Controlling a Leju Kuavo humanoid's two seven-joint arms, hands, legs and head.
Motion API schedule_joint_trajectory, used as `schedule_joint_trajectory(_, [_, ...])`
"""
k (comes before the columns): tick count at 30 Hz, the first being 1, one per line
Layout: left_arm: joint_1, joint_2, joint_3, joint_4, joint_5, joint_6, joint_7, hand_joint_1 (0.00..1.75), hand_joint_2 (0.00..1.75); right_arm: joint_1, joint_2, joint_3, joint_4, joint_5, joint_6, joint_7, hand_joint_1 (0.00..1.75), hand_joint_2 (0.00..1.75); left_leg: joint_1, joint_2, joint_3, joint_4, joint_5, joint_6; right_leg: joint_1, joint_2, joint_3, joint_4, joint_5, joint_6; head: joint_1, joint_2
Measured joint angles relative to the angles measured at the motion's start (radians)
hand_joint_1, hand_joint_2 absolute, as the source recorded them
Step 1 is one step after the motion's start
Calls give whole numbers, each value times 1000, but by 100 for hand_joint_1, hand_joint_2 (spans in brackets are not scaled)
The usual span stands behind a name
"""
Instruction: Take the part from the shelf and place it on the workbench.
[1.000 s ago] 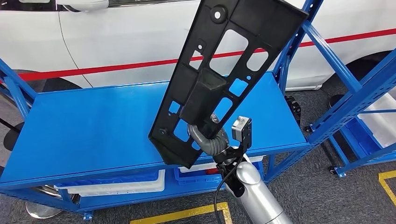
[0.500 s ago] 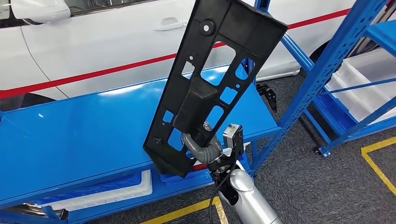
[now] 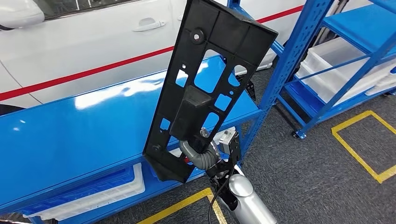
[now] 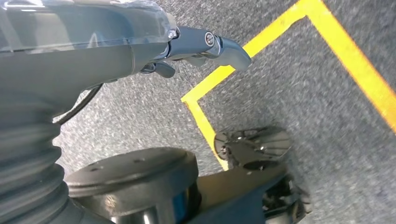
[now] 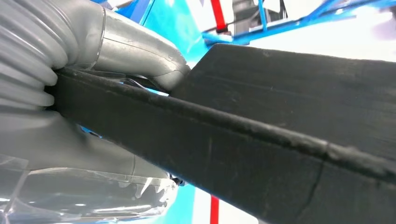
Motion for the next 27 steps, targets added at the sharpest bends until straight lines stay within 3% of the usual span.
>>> schedule_joint_trajectory(1, [0,0,0,0,0,0,0,0,175,0,0,0,1,0,0,0,175,175,1,13,-10,5,3,-2,-4,-5,17,-2,12,4,0,0])
schedule_joint_trajectory(3, [-1,0,0,0,-2,0,-1,0,175,0,1,1,0,1,0,2,175,175,1,37,-28,17,7,-7,-9,-31,104,-103,50,8,0,0])
schedule_joint_trajectory(5, [-2,0,-2,0,-5,0,-2,0,175,-1,5,2,-4,4,1,4,175,175,-1,55,-37,28,8,-16,-1,-69,182,-215,60,-2,-1,0])
schedule_joint_trajectory(6, [-3,1,-3,0,-7,-1,-2,0,175,-2,6,3,-7,5,1,5,175,175,-3,63,-39,32,10,-22,3,-79,198,-244,56,-10,-2,0])
schedule_joint_trajectory(8, [-4,1,-5,0,-10,0,-2,0,175,-2,8,3,-14,8,0,8,175,175,-3,81,-37,32,16,-34,9,-67,193,-254,61,-28,-4,0])
schedule_joint_trajectory(9, [-5,1,-7,0,-10,0,-2,0,175,-1,9,3,-17,10,0,10,175,175,-1,80,-39,35,12,-41,7,-58,190,-260,66,-36,-4,0])
schedule_joint_trajectory(10, [-6,1,-8,0,-11,1,-2,0,175,1,10,3,-19,11,0,13,175,175,2,62,-46,49,-4,-46,6,-48,184,-263,75,-44,-4,0])
schedule_joint_trajectory(11, [-5,1,-8,0,-11,2,-2,0,175,2,12,3,-22,13,0,15,175,175,5,36,-58,82,-36,-51,4,-38,177,-267,85,-52,-4,0])
schedule_joint_trajectory(13, [-1,1,-9,0,-9,4,-2,0,175,3,17,3,-26,15,1,19,175,175,9,-22,-100,203,-124,-57,5,-14,155,-268,103,-62,-5,0])
schedule_joint_trajectory(14, [2,1,-8,0,-9,5,-2,0,175,5,19,3,-27,16,1,21,175,175,9,-34,-118,265,-158,-58,7,-1,144,-266,112,-63,-5,0])
schedule_joint_trajectory(15, [4,1,-8,0,-8,6,-2,0,175,7,19,3,-27,18,1,22,175,175,9,-38,-124,303,-173,-57,9,13,133,-265,120,-64,-5,0])
schedule_joint_trajectory(16, [5,1,-8,0,-8,7,-2,0,175,10,19,3,-27,19,1,22,175,175,9,-40,-113,303,-167,-55,10,27,123,-263,127,-63,-5,0])
schedule_joint_trajectory(17, [6,1,-8,0,-8,8,-2,0,175,12,19,3,-28,21,1,22,175,175,9,-43,-83,264,-146,-51,11,40,113,-261,135,-61,-5,0])
schedule_joint_trajectory(19, [5,1,-8,0,-8,9,-2,0,175,14,20,3,-34,27,0,23,175,175,8,-75,9,117,-99,-40,12,64,97,-257,149,-55,-5,0])
schedule_joint_trajectory(21, [4,2,-8,0,-8,10,-2,0,175,14,23,2,-43,34,-2,25,175,175,5,-109,60,25,-75,-34,10,82,88,-257,164,-44,-5,0])
schedule_joint_trajectory(22, [3,3,-8,0,-8,11,-2,0,175,14,25,2,-47,36,-4,27,175,175,2,-114,62,16,-74,-32,8,89,85,-260,172,-37,-5,0])
schedule_joint_trajectory(24, [2,2,-8,0,-8,11,-3,0,175,15,27,0,-53,40,-8,32,175,175,2,-96,55,10,-58,-23,6,103,81,-264,185,-23,-5,0])
schedule_joint_trajectory(25, [1,1,-8,0,-7,11,-3,0,175,16,27,-2,-57,42,-11,34,175,175,4,-84,52,5,-48,-15,7,94,74,-257,175,-17,-3,0])
schedule_joint_trajectory(27, [0,0,-8,0,-4,11,-5,0,175,16,27,-7,-64,45,-19,36,175,175,7,-56,39,-7,-25,-1,9,50,44,-188,104,-11,1,0])
